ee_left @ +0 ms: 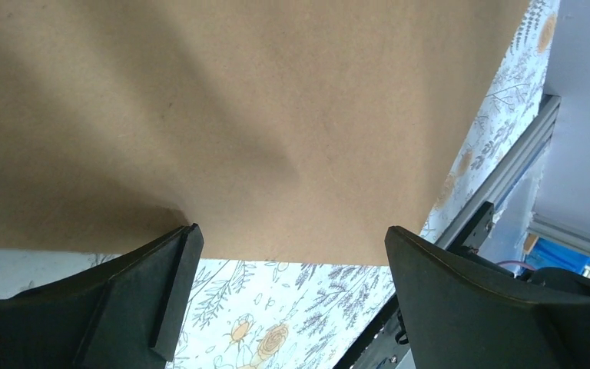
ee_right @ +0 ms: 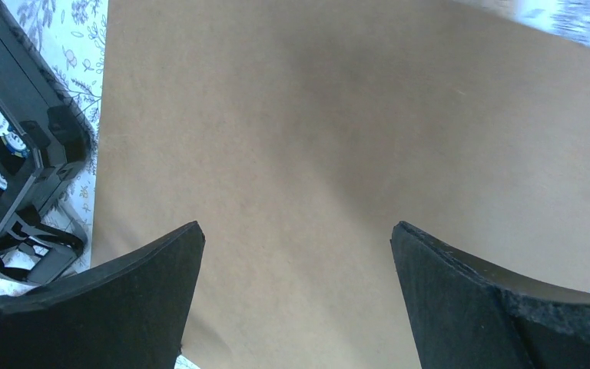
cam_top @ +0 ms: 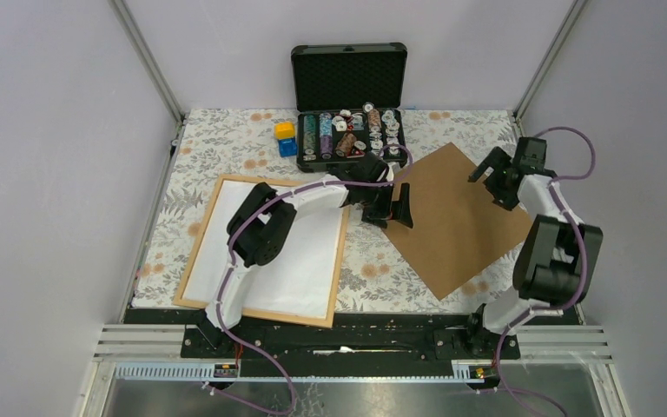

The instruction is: Put the photo into the frame

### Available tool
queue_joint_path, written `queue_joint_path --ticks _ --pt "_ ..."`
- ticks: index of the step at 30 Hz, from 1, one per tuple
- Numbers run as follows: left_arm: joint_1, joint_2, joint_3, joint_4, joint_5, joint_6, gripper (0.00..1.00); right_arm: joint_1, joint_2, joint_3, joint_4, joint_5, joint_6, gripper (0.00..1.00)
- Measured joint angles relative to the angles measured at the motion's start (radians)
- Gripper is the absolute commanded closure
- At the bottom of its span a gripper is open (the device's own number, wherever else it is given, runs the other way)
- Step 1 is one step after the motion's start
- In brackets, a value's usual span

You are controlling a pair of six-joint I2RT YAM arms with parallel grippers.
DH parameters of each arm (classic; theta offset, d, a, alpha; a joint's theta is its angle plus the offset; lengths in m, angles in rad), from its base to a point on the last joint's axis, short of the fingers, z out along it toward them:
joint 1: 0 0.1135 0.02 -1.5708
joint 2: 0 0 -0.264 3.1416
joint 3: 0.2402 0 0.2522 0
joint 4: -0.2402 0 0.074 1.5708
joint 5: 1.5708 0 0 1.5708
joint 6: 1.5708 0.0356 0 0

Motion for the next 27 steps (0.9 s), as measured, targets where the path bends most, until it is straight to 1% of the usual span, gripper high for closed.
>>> queue_joint_path --ticks 4,7,12,17,20,23,27 --pt "0.000 -0.050 -0.064 0.018 -0.050 -0.011 0.01 0.035 0.169 0.077 0.039 -0.053 0.005 0.00" --pt "0.002 -0.120 -0.142 0.028 -0.086 -0.018 0.01 0.079 0.324 0.198 0.067 -0.092 0.021 0.00" --pt "0.011 -0.272 -0.257 0.046 -0.128 -0.026 0.01 0.166 0.562 0.464 0.120 -0.151 0.070 0.00" --pt "0.016 -0.349 -0.290 0.076 -0.142 -0.028 0.01 0.228 0.781 0.744 0.146 -0.184 0.130 0.00" --pt "0.011 -0.353 -0.296 0.083 -0.146 -0.028 0.01 0.249 0.883 0.905 0.137 -0.180 0.146 0.01" --pt "0.005 -0.353 -0.305 0.080 -0.148 -0.030 0.01 0.256 0.952 1.010 0.121 -0.164 0.156 0.00" --pt "-0.006 -0.352 -0.306 0.081 -0.148 -0.034 0.01 0.257 0.966 1.037 0.095 -0.137 0.161 0.00"
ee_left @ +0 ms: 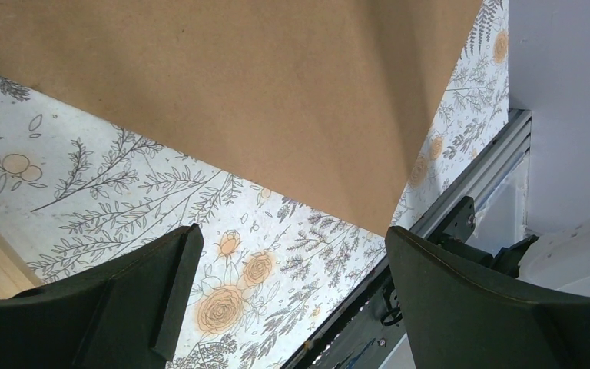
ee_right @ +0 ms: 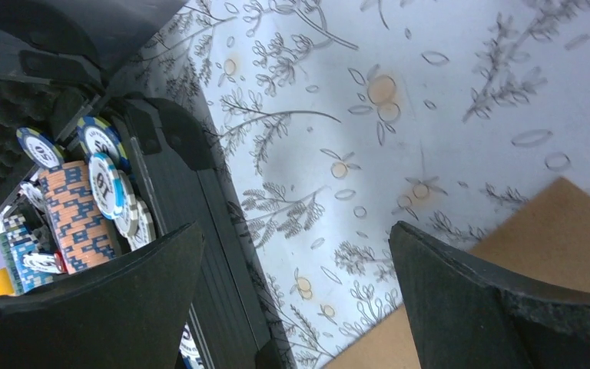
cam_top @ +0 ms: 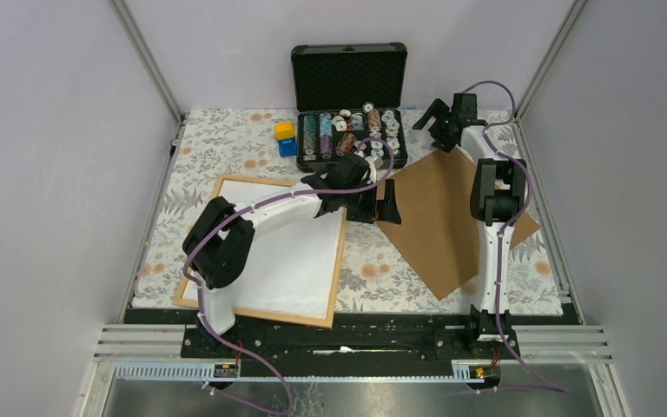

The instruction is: Put the photo into the frame

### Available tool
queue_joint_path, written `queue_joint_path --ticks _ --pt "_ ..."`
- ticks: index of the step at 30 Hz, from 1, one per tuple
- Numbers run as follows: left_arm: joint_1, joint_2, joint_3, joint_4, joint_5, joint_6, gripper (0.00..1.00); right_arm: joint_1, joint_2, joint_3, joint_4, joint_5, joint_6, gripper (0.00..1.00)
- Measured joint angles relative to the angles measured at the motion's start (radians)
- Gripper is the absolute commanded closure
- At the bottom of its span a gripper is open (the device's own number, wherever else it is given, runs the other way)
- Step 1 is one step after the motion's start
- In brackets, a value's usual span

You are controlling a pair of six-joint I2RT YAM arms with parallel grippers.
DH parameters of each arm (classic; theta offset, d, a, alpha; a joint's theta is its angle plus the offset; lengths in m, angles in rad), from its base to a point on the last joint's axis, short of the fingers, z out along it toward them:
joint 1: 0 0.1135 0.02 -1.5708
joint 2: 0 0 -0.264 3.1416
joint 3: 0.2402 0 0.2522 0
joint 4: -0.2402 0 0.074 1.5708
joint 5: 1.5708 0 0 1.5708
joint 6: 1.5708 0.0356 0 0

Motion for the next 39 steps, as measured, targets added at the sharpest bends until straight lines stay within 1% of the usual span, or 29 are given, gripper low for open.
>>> queue_joint_path --ticks 3,6,8,13,16,18,22,24,25,27,28,30,32,34,39 --pt "-0.004 0.000 0.000 0.000 0.001 -0.003 0.01 0.000 -0.049 -0.081 0.020 0.026 0.000 0.00" --pt "-0.006 0.002 0.000 0.001 0.001 -0.004 0.01 0.000 -0.140 -0.225 0.040 0.042 0.000 0.00" --pt "-0.006 0.006 0.000 0.002 0.003 -0.004 0.01 0.000 -0.180 -0.280 0.032 0.051 0.002 0.00" --pt "-0.006 0.031 0.001 0.001 0.009 -0.004 0.01 0.001 -0.201 -0.297 0.000 0.052 0.002 0.00" --pt "-0.006 0.050 0.010 0.000 0.018 -0.004 0.01 0.001 -0.232 -0.306 -0.066 0.068 -0.014 0.00" --pt "-0.006 0.063 0.020 0.000 0.027 -0.008 0.01 -0.001 -0.295 -0.362 -0.095 0.090 -0.034 0.00" --pt "-0.008 0.094 0.050 0.002 0.045 -0.014 0.01 -0.027 -0.529 -0.577 -0.099 0.106 -0.064 0.00" --pt "-0.009 0.109 0.065 0.006 0.050 -0.015 0.01 -0.083 -0.682 -0.722 -0.072 0.103 -0.067 0.00" --pt "-0.010 0.117 0.071 0.010 0.052 -0.015 0.01 -0.132 -0.763 -0.805 -0.045 0.096 -0.065 0.00" --pt "-0.011 0.130 0.074 0.020 0.055 -0.015 0.01 -0.259 -0.899 -0.954 0.013 0.086 -0.057 0.00" --pt "-0.012 0.137 0.074 0.025 0.057 -0.014 0.01 -0.347 -0.967 -1.043 0.054 0.081 -0.050 0.00" --pt "-0.015 0.149 0.074 0.032 0.056 -0.013 0.01 -0.489 -1.053 -1.169 0.102 0.095 -0.038 0.00" --pt "-0.018 0.154 0.074 0.035 0.051 -0.009 0.01 -0.569 -1.105 -1.257 0.119 0.120 -0.034 0.00" --pt "-0.026 0.154 0.074 0.042 0.034 -0.005 0.01 -0.602 -1.146 -1.324 0.119 0.149 -0.035 0.00" --pt "-0.060 0.154 0.051 0.079 -0.028 -0.001 0.01 -0.690 -1.213 -1.388 0.133 0.223 -0.035 0.00"
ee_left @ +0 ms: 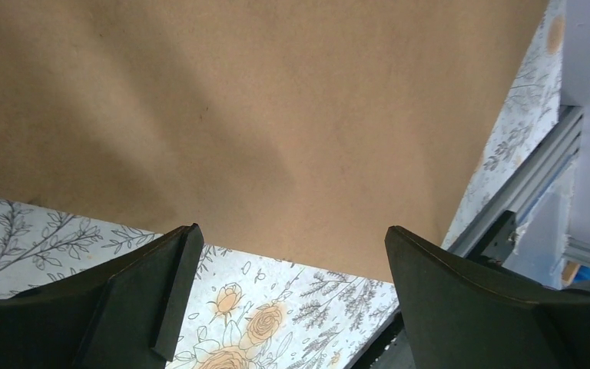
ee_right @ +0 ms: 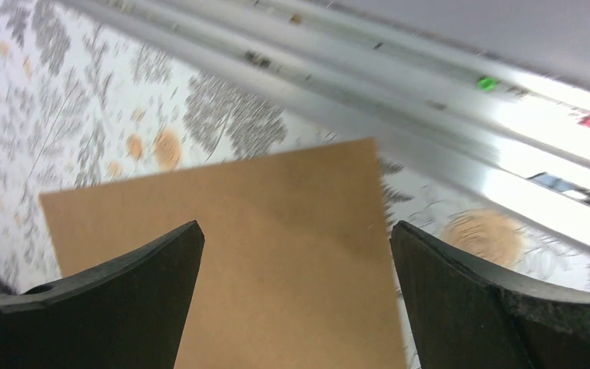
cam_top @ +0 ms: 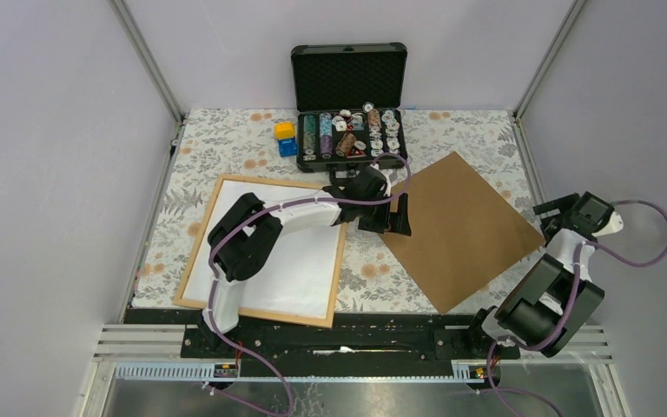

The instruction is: Put the photo into the frame

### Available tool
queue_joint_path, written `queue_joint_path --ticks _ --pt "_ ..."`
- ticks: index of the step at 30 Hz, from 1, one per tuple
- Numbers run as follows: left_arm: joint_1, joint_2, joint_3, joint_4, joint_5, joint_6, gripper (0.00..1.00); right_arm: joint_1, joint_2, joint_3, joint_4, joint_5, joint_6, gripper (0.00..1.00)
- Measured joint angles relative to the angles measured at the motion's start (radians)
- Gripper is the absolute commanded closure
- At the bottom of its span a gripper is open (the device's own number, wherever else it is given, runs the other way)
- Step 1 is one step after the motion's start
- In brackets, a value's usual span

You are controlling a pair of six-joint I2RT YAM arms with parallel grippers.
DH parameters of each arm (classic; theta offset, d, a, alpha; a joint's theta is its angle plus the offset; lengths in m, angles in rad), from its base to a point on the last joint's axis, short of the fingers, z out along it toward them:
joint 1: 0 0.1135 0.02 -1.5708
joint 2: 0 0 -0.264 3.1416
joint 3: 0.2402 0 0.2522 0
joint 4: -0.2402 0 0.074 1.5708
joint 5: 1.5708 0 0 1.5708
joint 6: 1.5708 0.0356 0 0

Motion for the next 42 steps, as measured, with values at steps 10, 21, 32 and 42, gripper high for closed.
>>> queue_joint_path --ticks 10,21,32,42 --pt "-0.027 0.001 -0.098 0.129 -0.045 0.011 0.01 -0.080 0.119 -0.019 0.126 0.019 0.006 0.00" --pt "-0.027 0.003 -0.128 0.219 -0.051 0.021 0.01 -0.078 0.255 -0.019 0.224 -0.014 0.014 0.00" --pt "-0.016 0.038 -0.087 0.229 -0.031 0.010 0.01 -0.089 0.321 -0.005 0.304 -0.086 0.016 0.00" --pt "-0.009 0.055 -0.072 0.244 -0.007 -0.039 0.01 -0.127 0.327 -0.070 0.475 -0.235 0.019 0.00"
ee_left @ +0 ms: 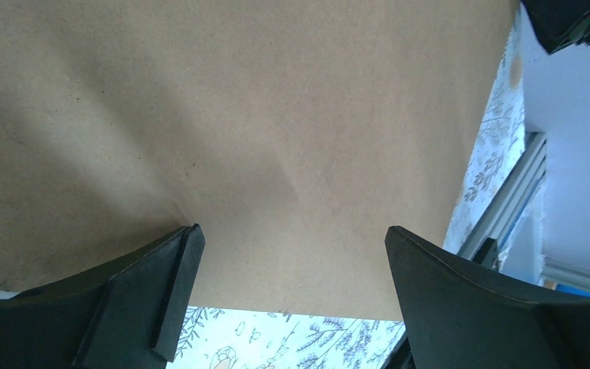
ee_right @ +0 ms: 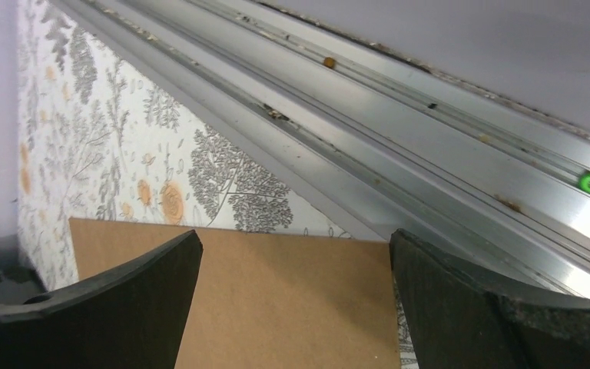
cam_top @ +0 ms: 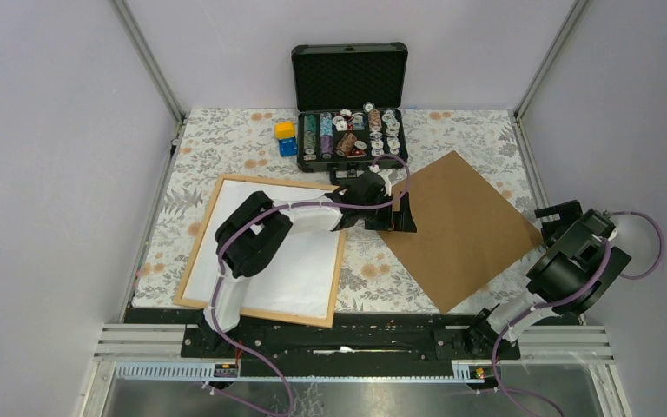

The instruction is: Put the photo into the frame

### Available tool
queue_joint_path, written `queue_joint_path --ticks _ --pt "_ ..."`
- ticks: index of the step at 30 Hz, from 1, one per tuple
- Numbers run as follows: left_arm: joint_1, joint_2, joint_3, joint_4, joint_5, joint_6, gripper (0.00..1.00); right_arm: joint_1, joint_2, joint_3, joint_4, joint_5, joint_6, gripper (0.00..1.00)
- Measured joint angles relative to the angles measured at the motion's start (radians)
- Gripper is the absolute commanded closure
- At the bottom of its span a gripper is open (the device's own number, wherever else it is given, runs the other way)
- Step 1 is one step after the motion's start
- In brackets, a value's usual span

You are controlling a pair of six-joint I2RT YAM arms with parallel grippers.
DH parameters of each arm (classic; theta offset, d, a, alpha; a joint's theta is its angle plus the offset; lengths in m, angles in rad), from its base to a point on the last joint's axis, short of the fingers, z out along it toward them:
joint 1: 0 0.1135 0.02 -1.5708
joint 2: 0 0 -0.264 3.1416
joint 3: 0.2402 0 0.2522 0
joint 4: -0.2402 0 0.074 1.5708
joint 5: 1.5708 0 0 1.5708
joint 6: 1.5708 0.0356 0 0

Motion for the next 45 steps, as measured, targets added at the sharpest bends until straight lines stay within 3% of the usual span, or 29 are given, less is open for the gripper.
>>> queue_joint_path --ticks 11,23,33,36,38,45 --pt "0.009 0.013 -0.001 0.032 0.026 -0.058 0.01 -0.028 -0.008 -0.057 0.137 -0.116 0.006 0.00" --pt "0.010 0.013 -0.001 0.057 0.037 -0.058 0.01 -0.039 -0.182 -0.103 0.190 -0.323 0.158 0.02" --pt "0.011 0.014 -0.001 0.070 0.045 -0.061 0.01 -0.073 -0.029 -0.219 0.654 -0.405 0.390 0.41" --pt "0.006 0.014 -0.001 0.073 0.048 -0.061 0.01 -0.077 -0.002 -0.235 0.756 -0.408 0.439 0.62" --pt "0.005 0.014 -0.001 0.076 0.051 -0.061 0.01 -0.080 0.001 -0.238 0.787 -0.409 0.463 0.75" --pt "0.006 0.007 -0.002 0.072 0.065 -0.062 0.01 -0.089 -0.055 -0.246 0.710 -0.400 0.469 0.90"
